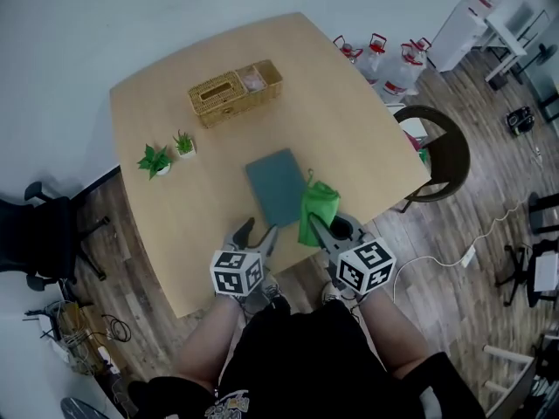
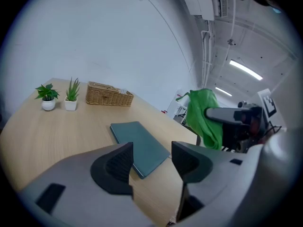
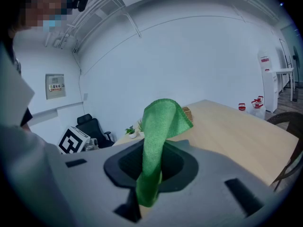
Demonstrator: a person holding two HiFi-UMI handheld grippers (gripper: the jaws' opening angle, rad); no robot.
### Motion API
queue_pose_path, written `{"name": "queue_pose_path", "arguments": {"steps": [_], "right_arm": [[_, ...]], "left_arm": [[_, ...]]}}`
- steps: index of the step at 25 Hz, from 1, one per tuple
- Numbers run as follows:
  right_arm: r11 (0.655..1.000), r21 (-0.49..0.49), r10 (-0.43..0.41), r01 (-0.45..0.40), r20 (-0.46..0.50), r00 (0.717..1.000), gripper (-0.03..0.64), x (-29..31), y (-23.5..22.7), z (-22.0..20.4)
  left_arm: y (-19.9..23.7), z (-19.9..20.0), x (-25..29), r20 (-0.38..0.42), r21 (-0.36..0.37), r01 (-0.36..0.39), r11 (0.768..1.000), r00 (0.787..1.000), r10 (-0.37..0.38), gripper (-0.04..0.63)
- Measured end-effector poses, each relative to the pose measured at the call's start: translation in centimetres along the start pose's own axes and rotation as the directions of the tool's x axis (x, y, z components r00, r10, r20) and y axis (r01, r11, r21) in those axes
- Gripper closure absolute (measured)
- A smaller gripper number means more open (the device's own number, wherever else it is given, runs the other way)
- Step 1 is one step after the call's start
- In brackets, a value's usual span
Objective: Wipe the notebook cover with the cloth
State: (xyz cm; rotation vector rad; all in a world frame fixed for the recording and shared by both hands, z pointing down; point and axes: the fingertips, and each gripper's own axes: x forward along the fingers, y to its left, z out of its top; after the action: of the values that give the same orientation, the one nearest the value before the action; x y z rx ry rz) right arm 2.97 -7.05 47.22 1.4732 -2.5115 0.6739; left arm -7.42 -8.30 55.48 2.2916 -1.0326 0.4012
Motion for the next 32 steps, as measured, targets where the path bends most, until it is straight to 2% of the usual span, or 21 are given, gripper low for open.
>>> {"name": "queue_pose_path", "arguments": {"steps": [6, 14, 26, 32], "right_arm": [[0.999, -0.032, 0.008, -0.010, -0.064, 0.998, 0.552, 2.0, 0.8, -0.9], [0.997, -0.033, 0.060, -0.066, -0.164, 0.985, 0.552, 5.0, 0.3, -3.3], [0.987, -0.018, 0.146, -0.163, -0.350, 0.925, 0.552, 10.2, -1.6, -8.8], [0.983, 0.004, 0.167, -0.182, -0.414, 0.895, 0.552, 12.4, -1.7, -11.1]], "left_arm": [[1.8, -0.9, 1.7, -0.060, -0.024, 0.027, 0.999, 0.998, -0.029, 0.360], [2.9, -3.0, 3.9, -0.133, -0.074, 0.009, 0.997, 0.991, -0.019, 0.360], [6.2, -4.8, 6.9, -0.191, -0.171, -0.087, 0.981, 0.980, 0.054, 0.377], [6.9, -5.3, 7.9, -0.224, -0.172, -0.119, 0.978, 0.971, 0.079, 0.394]]}}
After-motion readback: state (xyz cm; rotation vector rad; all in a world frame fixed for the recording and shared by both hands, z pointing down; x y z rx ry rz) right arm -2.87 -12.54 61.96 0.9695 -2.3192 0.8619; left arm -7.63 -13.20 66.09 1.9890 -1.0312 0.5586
